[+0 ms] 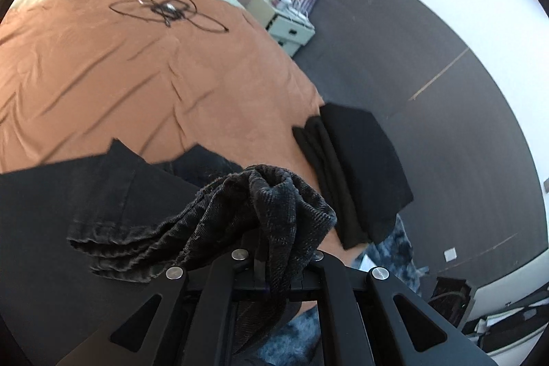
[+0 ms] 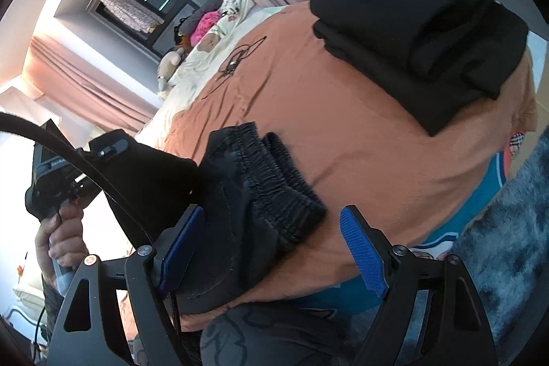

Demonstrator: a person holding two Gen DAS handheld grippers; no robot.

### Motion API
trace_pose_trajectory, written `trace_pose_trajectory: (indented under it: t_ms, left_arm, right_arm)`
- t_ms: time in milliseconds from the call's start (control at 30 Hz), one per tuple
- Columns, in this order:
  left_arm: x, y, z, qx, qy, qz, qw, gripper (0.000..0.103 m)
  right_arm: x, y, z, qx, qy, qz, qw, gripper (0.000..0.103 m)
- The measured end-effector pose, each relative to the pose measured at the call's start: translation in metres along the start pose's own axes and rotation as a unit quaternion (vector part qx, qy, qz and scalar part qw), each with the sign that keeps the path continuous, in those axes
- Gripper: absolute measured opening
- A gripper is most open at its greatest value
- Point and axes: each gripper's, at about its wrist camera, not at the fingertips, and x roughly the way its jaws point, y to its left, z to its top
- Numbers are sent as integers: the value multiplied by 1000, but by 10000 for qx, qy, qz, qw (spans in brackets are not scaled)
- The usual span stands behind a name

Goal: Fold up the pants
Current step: 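Lay the hem onto the waistband and open the left tool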

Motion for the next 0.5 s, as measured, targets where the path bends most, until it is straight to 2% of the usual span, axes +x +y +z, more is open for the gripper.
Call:
trace_pose_trajectory:
  t_ms: [167, 200, 233, 267, 300, 333, 400, 500]
  left_arm:
    - [33, -4, -21, 43, 507, 63, 9987, 8]
    - [37, -4, -23, 78, 642, 68, 9979, 17]
    - [44, -6, -26, 107, 841, -12, 9964, 33]
    - [47, -6, -28, 101, 991, -154, 9949, 44]
    - [47, -8, -31, 102, 1098, -326, 9934, 61]
    - [46, -10, -34, 145, 1122, -375, 9929, 71]
    - [34, -16, -37, 354, 1058, -311, 9933, 78]
    - [15, -14, -35, 539, 916, -190, 9942, 80]
  right_arm:
    - [-4, -3, 1, 79, 28, -55, 9999, 81]
    - [-4, -2, 2, 84, 45, -50, 9999, 81]
    - [-4, -1, 2, 82, 55, -46, 9999, 81]
    - [-4, 0, 2, 69, 67, -40, 9999, 81]
    - [-3, 1, 2, 57, 82, -39, 9999, 81]
    - [-3, 1, 2, 51, 95, -32, 9999, 81]
    - [-2, 3, 2, 31, 106, -1, 9999, 81]
    - [1, 5, 4, -2, 127, 60, 9999, 81]
